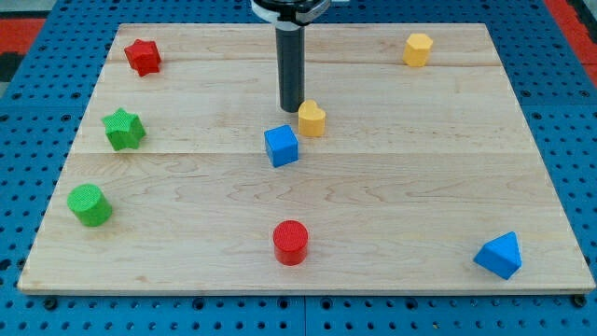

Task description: Push the yellow hexagon slightly towards the bottom left of the board

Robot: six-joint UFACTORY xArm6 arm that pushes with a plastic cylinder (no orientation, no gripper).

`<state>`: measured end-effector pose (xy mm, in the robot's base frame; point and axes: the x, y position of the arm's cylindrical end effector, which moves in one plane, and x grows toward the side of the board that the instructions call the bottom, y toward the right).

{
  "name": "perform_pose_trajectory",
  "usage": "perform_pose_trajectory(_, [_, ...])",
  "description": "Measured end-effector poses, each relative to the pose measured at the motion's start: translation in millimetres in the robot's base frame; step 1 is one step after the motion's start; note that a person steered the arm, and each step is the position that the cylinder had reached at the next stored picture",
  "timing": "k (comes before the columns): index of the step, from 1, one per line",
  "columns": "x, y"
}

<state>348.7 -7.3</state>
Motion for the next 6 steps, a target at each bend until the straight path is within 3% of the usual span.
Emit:
perform_pose_trajectory(1, [-76.6,21.8])
perform_pose_trajectory(2, [-135.4,100.4])
perform_pose_trajectory(3, [-156.2,139.1])
perform_pose_trajectory(4, [-136.9,223.9])
perform_pose_trajectory(6, [-59.0,181.2])
